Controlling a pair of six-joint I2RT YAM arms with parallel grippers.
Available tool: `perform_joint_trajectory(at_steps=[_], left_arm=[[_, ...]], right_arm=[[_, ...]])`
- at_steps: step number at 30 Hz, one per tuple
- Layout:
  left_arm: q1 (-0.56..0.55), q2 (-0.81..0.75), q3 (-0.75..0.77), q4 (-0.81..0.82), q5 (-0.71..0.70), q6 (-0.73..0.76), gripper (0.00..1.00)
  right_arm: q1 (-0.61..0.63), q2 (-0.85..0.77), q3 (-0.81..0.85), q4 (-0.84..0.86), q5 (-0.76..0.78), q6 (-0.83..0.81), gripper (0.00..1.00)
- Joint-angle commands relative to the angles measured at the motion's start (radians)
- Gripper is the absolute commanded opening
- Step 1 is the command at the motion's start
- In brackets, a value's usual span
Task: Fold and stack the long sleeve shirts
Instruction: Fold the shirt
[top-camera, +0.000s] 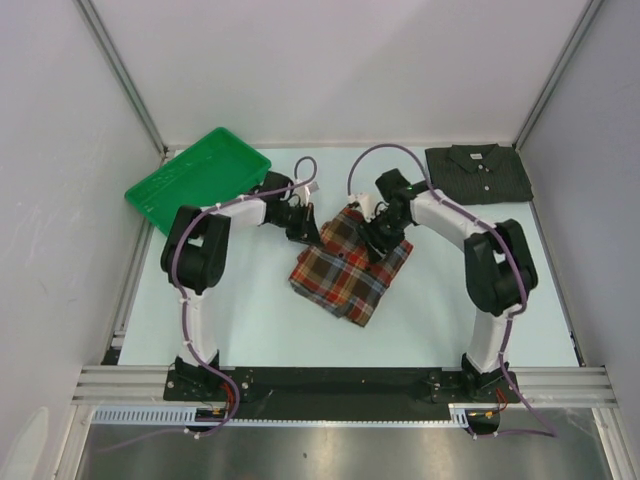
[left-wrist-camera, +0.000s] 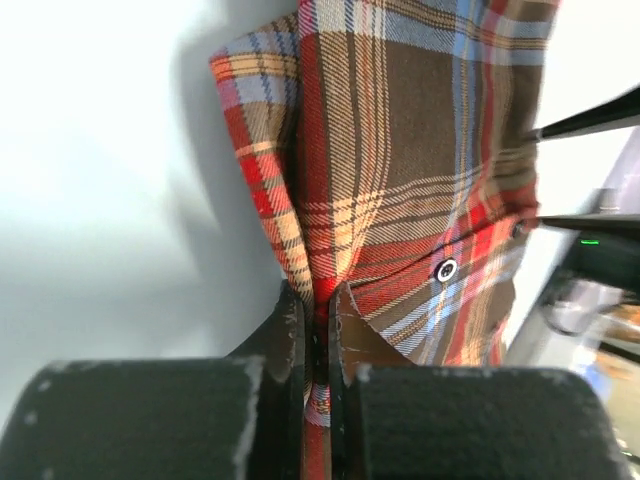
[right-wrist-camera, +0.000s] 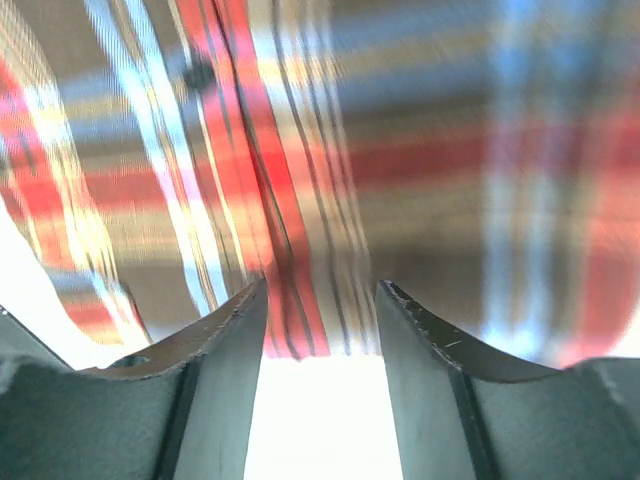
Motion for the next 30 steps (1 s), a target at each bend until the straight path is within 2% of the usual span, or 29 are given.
perform_joint_trajectory(at_steps=[1,4,9,12,14,15,16,17,19,23,26,27,28,30], left_arm=[[0.009,-0.104,0.174,-0.284,-0.282,0.224,0.0],[0.009,-0.143,0.3,-0.409,-0.37,0.368,0.0],[-0.002,-0.16,0.568,-0.581,-0.626,0.613,0.0],[-0.018,-0.129,0.758,-0.672,-0.744,0.721,0.0],[-0.066,-0.123,0.849,-0.721,-0.836,0.77,0.0],[-0.086,-0.131,0.852,-0.724,-0.861,0.812,0.0],[-0.13,-0.138,0.845,-0.723,-0.884,0.826,0.0],[-0.156,-0.146,0.808,-0.718,-0.902,0.835,0.0],[-0.231,-0.172,0.739,-0.692,-0.959,0.841,0.0],[-0.359,-0.171,0.442,-0.513,-1.074,0.817,0.0],[-0.44,-0.1,0.308,-0.416,-1.092,0.717,0.01],[-0.465,-0.08,0.285,-0.393,-1.083,0.693,0.03],[-0.515,-0.059,0.268,-0.359,-1.086,0.67,0.11],[-0.554,-0.011,0.282,-0.344,-1.06,0.584,0.13]], right_arm=[[-0.072,-0.182,-0.055,0.012,0.012,0.037,0.55],[-0.119,-0.277,-0.101,0.038,-0.033,0.083,0.57],[-0.196,-0.386,-0.138,0.061,-0.149,0.19,0.66],[-0.262,-0.406,-0.155,0.078,-0.241,0.294,0.68],[-0.351,-0.415,-0.199,0.141,-0.364,0.453,0.71],[-0.384,-0.438,-0.241,0.189,-0.461,0.55,0.71],[-0.451,-0.461,-0.291,0.336,-0.49,0.751,0.72],[-0.464,-0.484,-0.403,0.416,-0.51,0.858,0.73],[-0.494,-0.541,-0.475,0.585,-0.518,1.004,0.75],[-0.506,-0.533,-0.588,0.713,-0.527,1.118,0.77],[-0.526,-0.513,-0.69,0.794,-0.545,1.198,0.8],[-0.541,-0.509,-0.719,0.803,-0.557,1.212,0.81],[-0.547,-0.509,-0.764,0.848,-0.559,1.221,0.82],[-0.572,-0.516,-0.801,0.839,-0.562,1.209,0.83]])
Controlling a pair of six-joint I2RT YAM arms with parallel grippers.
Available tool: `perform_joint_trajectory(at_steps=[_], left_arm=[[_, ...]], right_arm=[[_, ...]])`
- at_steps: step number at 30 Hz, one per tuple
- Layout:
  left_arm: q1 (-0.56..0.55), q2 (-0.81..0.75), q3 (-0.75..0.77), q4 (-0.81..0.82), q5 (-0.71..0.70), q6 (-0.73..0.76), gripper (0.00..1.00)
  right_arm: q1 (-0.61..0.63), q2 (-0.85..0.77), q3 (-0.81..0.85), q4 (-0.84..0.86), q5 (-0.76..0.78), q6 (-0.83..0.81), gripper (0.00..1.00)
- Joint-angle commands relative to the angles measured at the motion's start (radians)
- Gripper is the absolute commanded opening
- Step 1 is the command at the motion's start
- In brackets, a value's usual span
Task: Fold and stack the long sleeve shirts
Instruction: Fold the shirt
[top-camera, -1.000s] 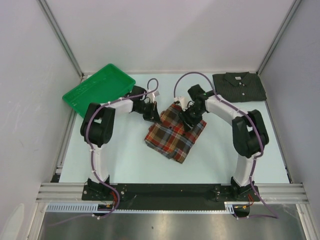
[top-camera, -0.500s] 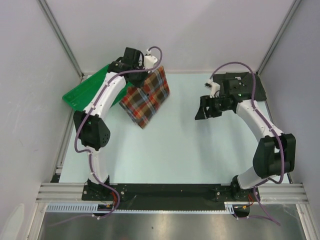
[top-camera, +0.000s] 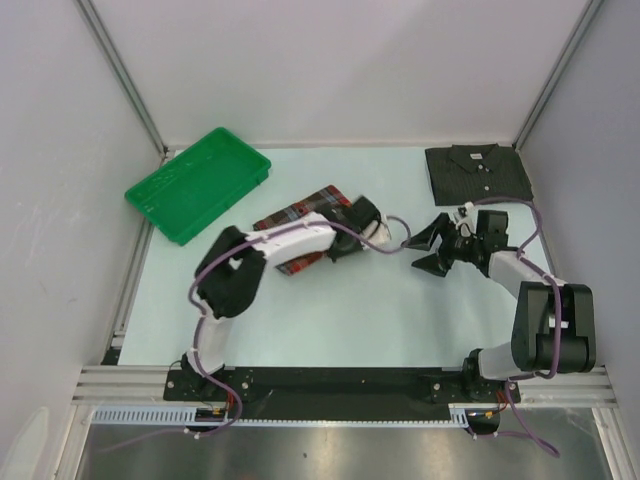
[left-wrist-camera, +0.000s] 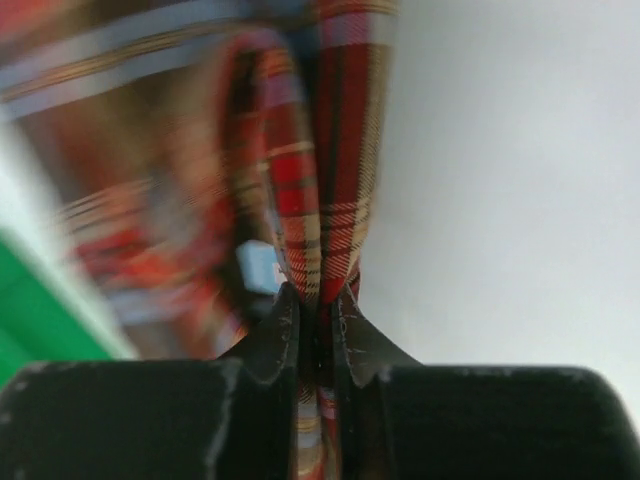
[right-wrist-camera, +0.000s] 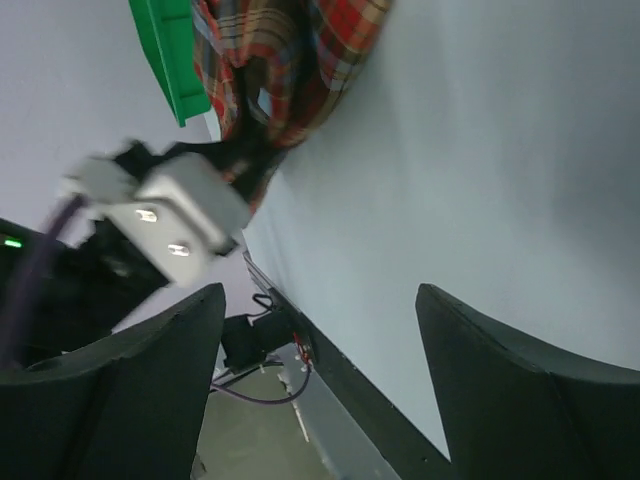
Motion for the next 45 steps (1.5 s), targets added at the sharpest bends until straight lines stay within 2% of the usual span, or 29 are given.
perform_joint_trajectory(at_steps=[1,3,4,6,7,9,10,11,14,17,18,22,25,30,33,34,36,37,38,39,41,42,43,45], left_arm=[[-0.09,0.054,-0.003,0.114,0.025,-0.168,0.16],[-0.107,0.046,0.022,0.109,0.085,-0.229,0.22],[-0.124,0.045,0.046,0.076,0.147,-0.241,0.32],[-0.133,0.019,0.065,0.037,0.22,-0.27,0.47],[-0.135,0.003,0.068,0.0,0.282,-0.278,0.58],[-0.135,-0.074,0.053,-0.015,0.401,-0.291,0.67],[-0.132,-0.113,0.027,-0.021,0.429,-0.297,0.79],[-0.126,-0.145,0.011,-0.021,0.456,-0.31,0.84],[-0.046,-0.276,-0.055,-0.037,0.58,-0.346,0.87],[0.102,-0.401,-0.121,-0.041,0.674,-0.344,0.89],[0.17,-0.429,-0.139,-0.038,0.703,-0.337,0.93],[0.299,-0.559,-0.216,-0.04,0.697,-0.288,0.96],[0.393,-0.612,-0.259,-0.044,0.716,-0.319,0.97],[0.514,-0.693,-0.357,-0.04,0.746,-0.366,0.98],[0.545,-0.748,-0.4,-0.04,0.713,-0.353,1.0],[0.552,-0.756,-0.408,-0.043,0.711,-0.353,1.0],[0.577,-0.77,-0.423,-0.05,0.714,-0.347,0.99],[0.581,-0.776,-0.425,-0.052,0.71,-0.344,0.99],[0.589,-0.779,-0.429,-0.052,0.705,-0.34,1.0],[0.592,-0.785,-0.438,-0.052,0.702,-0.331,0.99],[0.598,-0.788,-0.457,-0.052,0.691,-0.32,0.99],[0.6,-0.794,-0.466,-0.051,0.687,-0.318,0.99],[0.603,-0.797,-0.477,-0.038,0.694,-0.317,0.99],[0.606,-0.799,-0.51,-0.031,0.712,-0.314,0.99]], right_arm=[[-0.045,-0.016,-0.102,0.114,-0.051,0.098,0.83],[-0.05,-0.041,-0.122,0.104,-0.045,0.089,0.83],[-0.048,-0.049,-0.143,0.104,-0.043,0.093,0.83],[-0.045,-0.07,-0.156,0.104,-0.029,0.098,0.83],[-0.036,-0.073,-0.16,0.104,-0.028,0.095,0.83],[-0.024,-0.079,-0.182,0.122,-0.011,0.107,0.84],[-0.005,-0.081,-0.195,0.152,-0.003,0.148,0.84],[0.01,-0.079,-0.226,0.188,0.015,0.173,0.84],[0.103,-0.07,-0.269,0.339,0.087,0.254,0.84],[0.202,-0.03,-0.269,0.449,0.17,0.296,0.88],[0.229,0.011,-0.262,0.5,0.191,0.309,0.9],[0.335,0.147,-0.208,0.604,0.271,0.403,0.94],[0.401,0.291,-0.153,0.708,0.285,0.49,0.94],[0.475,0.46,-0.006,0.808,0.294,0.558,0.9],[0.492,0.534,0.036,0.794,0.299,0.561,0.71],[0.496,0.551,0.042,0.78,0.294,0.566,0.53],[0.493,0.553,0.038,0.757,0.271,0.56,0.35],[0.489,0.55,0.03,0.71,0.224,0.543,0.18],[0.481,0.537,0.038,0.643,0.19,0.502,0.07],[0.455,0.525,0.047,0.555,0.129,0.378,0.0],[0.42,0.478,0.073,0.342,0.055,0.186,0.0],[0.388,0.47,0.093,0.238,-0.03,-0.062,0.0],[0.362,0.471,0.128,-0.061,-0.063,-0.2,0.0],[0.314,0.502,0.229,-0.343,-0.11,-0.473,0.0]])
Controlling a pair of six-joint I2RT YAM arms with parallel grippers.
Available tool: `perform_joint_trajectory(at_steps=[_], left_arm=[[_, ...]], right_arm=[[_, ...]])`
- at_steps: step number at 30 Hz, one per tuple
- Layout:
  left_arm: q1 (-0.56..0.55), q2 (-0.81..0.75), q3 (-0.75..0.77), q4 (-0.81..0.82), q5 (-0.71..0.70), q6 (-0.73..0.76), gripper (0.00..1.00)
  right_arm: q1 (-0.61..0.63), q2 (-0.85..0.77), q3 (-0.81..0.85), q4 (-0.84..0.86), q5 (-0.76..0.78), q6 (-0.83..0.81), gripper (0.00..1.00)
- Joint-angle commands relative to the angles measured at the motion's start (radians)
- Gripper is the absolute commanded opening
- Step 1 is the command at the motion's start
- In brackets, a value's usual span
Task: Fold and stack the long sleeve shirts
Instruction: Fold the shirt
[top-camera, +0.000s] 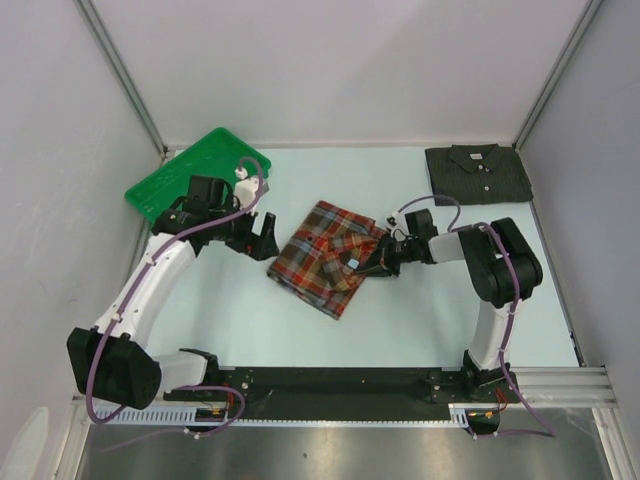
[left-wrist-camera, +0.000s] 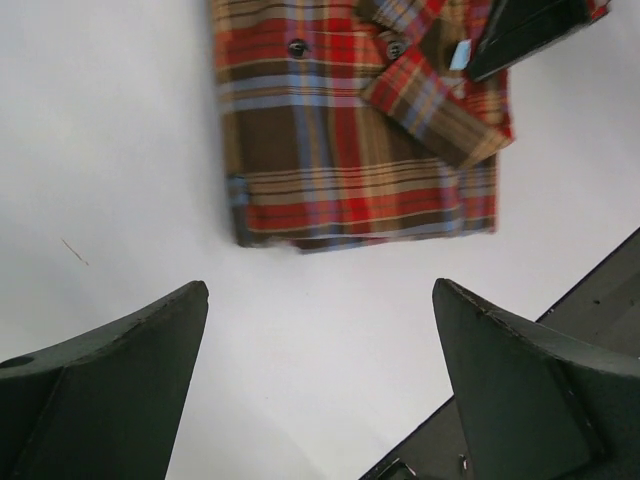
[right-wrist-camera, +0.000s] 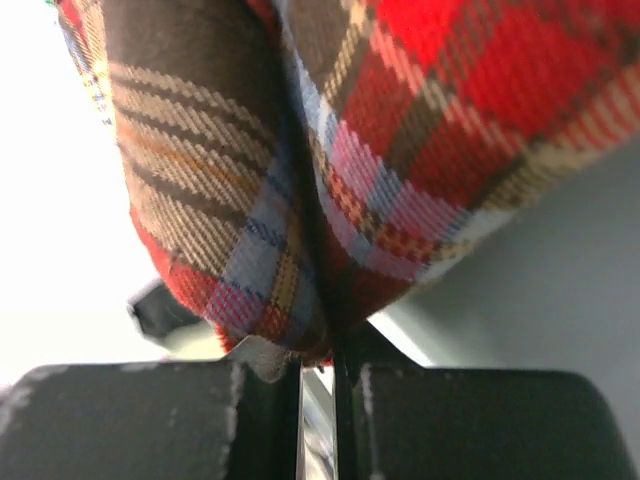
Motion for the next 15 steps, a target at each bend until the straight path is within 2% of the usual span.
perform_joint_trajectory(at_steps=[1,2,3,4,5,6,8,9,10,13,15], left_arm=[[0.016,-0.027,-0.058,0.027,0.029,0.019,0.99],[0.017,-0.024,-0.072,0.029,0.064,0.02,0.99],[0.019,-0.023,-0.078,0.032,0.087,0.022,1.0],[0.019,-0.015,-0.085,0.045,0.107,0.023,0.99],[0.019,-0.011,-0.101,0.058,0.148,0.02,0.99],[0.019,-0.003,-0.108,0.073,0.165,0.014,0.99],[0.019,0.037,-0.108,0.108,0.209,0.002,1.0],[0.019,0.057,-0.098,0.116,0.219,0.002,1.0],[0.019,0.09,-0.088,0.124,0.226,0.002,0.99],[0.028,0.138,-0.046,0.13,0.254,-0.006,0.99],[0.031,0.18,-0.028,0.137,0.285,0.009,1.0]], right_arm=[[-0.144,0.014,0.15,-0.947,-0.17,-0.85,0.0],[-0.171,0.028,0.225,-1.049,-0.162,-0.961,0.0],[-0.206,0.074,0.262,-1.116,-0.157,-0.996,0.0],[-0.238,0.112,0.323,-1.28,-0.14,-1.172,0.0],[-0.238,0.153,0.488,-1.381,-0.102,-1.258,0.0],[-0.246,0.243,0.543,-1.432,-0.038,-1.278,0.0],[-0.254,0.353,0.691,-1.582,-0.015,-1.341,0.0],[-0.246,0.447,0.838,-1.639,0.042,-1.378,0.0],[-0.234,0.488,0.891,-1.7,0.073,-1.401,0.0],[-0.206,0.578,1.072,-1.714,0.208,-1.471,0.0],[-0.159,0.629,1.179,-1.759,0.304,-1.577,0.0]])
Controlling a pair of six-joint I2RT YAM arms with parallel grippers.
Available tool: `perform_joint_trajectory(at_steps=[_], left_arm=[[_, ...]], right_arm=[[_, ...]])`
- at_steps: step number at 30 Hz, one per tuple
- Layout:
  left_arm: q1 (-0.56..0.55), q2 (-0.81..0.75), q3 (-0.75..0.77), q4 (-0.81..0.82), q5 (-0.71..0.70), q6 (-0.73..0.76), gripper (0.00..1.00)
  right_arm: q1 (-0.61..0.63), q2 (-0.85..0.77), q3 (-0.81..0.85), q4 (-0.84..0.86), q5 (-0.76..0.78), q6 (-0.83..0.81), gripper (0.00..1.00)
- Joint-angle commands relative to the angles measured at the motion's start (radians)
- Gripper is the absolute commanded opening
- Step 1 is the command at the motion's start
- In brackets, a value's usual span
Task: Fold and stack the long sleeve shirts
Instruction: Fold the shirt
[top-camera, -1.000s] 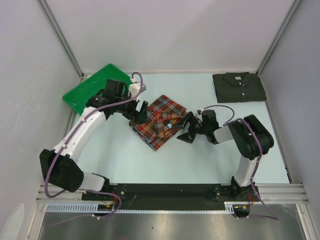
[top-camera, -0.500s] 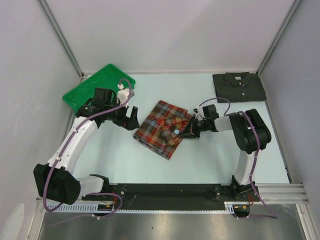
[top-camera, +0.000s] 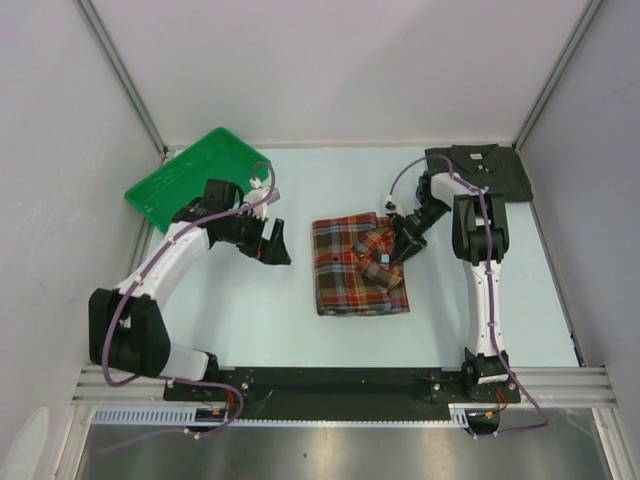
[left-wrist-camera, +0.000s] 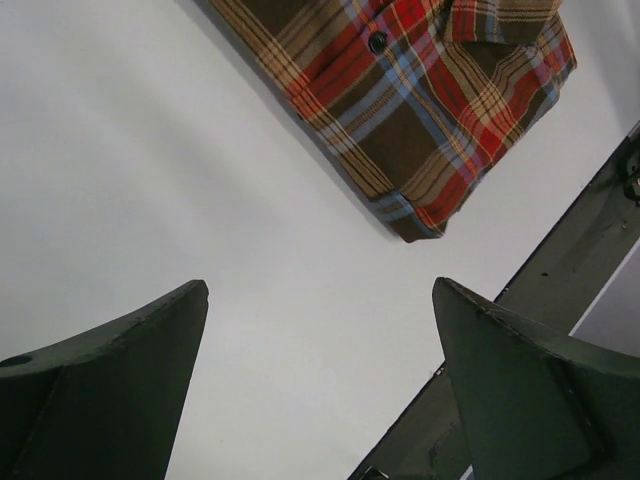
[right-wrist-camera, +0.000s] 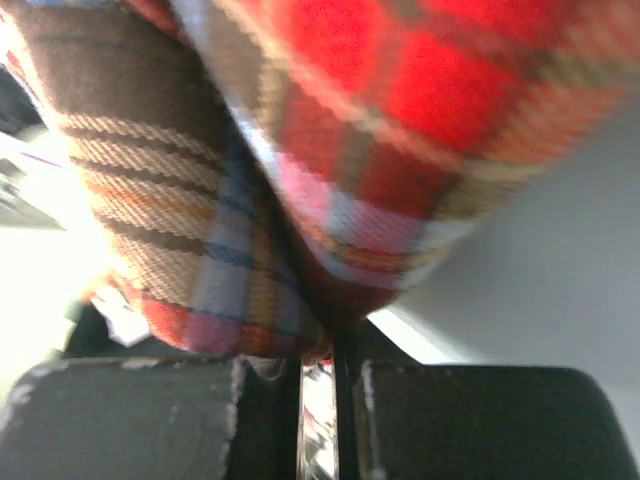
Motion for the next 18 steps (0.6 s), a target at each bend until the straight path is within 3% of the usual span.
perform_joint_trajectory(at_steps=[1,4,8,14,18], left_arm=[[0.024,0.064,0.067,0.064,0.115,0.014,0.99],[0.061,0.141,0.082,0.09,0.161,-0.002,1.0],[0.138,0.241,0.099,0.121,0.245,-0.073,0.99],[0.24,0.273,0.063,0.13,0.249,-0.073,0.97],[0.27,0.296,0.04,0.135,0.255,-0.104,0.96]], right_arm=[[0.082,0.156,0.287,-0.158,0.344,-0.331,0.0],[0.168,0.181,0.412,-0.155,0.446,-0.509,0.0],[0.294,0.174,0.415,-0.154,0.595,-0.805,0.0],[0.485,0.211,0.558,-0.136,0.592,-1.078,0.0],[0.544,0.191,0.564,0.02,0.614,-1.167,0.0]])
